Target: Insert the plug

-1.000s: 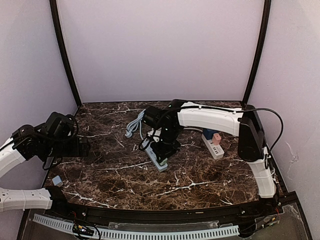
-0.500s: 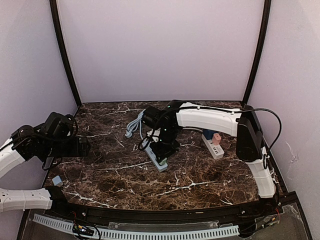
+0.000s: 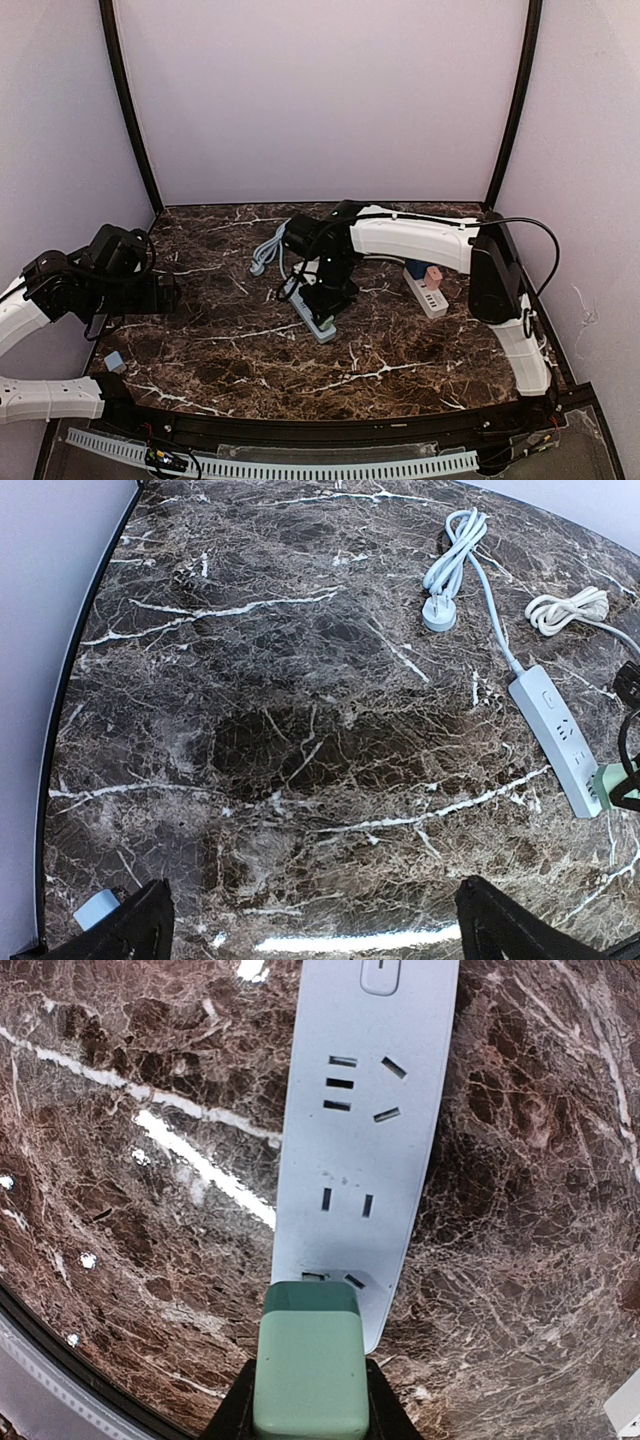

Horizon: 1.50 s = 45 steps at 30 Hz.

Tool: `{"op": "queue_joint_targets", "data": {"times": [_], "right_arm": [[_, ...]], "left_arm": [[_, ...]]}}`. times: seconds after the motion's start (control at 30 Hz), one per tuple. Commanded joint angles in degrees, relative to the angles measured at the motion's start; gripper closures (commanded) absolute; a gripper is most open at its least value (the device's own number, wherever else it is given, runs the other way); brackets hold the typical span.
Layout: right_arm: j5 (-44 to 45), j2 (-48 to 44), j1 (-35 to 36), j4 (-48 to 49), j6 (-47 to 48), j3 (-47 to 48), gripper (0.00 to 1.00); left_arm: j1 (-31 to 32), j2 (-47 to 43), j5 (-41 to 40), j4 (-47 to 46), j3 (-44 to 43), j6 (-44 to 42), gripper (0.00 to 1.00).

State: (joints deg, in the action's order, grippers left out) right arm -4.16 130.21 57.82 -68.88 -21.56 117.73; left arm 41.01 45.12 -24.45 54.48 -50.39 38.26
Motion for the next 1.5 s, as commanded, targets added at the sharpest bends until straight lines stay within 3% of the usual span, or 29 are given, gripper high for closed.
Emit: {"op": "queue_joint_targets", "data": {"times": [0.0,0.77,1.47], "right_arm": [[1.48,2.84,0.45,-2.38,-0.31,1.45,1.00],[5.67,11.00,1.06,-9.51,-9.61,8.19,1.00],[7.01,14.51,2.27,-5.27,1.25,9.96,1.00]], "left_arm": [[-0.23,-0.40,0.21,-0.01,1.26,0.44,0.01],[-0.30,1.11,1.06,-1.16,1.52,-0.74,0.01],[-0.24,2.90,3.32,-1.79,1.37,-2.37,0.01]]}}
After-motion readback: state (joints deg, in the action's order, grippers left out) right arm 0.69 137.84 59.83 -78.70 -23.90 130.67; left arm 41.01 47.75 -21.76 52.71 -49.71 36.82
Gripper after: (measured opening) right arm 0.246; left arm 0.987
